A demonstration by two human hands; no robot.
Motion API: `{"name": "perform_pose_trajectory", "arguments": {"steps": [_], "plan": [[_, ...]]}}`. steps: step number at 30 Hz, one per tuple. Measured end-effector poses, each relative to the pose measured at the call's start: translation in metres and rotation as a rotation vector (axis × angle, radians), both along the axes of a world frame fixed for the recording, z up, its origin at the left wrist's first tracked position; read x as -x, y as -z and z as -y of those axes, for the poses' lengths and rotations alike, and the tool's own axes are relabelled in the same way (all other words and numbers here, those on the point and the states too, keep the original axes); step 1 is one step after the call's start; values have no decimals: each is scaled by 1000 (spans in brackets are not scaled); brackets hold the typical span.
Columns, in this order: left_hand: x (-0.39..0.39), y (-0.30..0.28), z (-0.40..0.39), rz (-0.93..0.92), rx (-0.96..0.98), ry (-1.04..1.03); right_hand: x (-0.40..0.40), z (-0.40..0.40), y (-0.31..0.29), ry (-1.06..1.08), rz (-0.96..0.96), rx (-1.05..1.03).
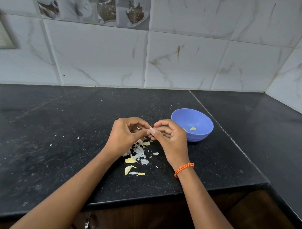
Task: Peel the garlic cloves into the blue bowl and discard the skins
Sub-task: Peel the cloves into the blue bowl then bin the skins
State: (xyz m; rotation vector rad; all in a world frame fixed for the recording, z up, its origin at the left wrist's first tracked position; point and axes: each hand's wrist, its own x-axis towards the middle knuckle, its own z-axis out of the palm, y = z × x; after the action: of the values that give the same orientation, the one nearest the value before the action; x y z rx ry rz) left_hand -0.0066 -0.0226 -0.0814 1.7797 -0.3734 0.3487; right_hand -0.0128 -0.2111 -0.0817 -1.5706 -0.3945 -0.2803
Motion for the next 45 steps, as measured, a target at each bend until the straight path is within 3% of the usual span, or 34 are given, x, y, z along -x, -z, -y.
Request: {"name": "perform_pose_trajectory", "arguments": {"steps": [18,38,45], "plan": [[6,-7,-1,-55,-48,7,-6,-1,8,-17,28,102],[2,-4,1,-30,-38,-66,-4,-1,4,-36,-32,43],[4,-6,1,-6,-52,15,-2,-1,1,15,-58,10]]}}
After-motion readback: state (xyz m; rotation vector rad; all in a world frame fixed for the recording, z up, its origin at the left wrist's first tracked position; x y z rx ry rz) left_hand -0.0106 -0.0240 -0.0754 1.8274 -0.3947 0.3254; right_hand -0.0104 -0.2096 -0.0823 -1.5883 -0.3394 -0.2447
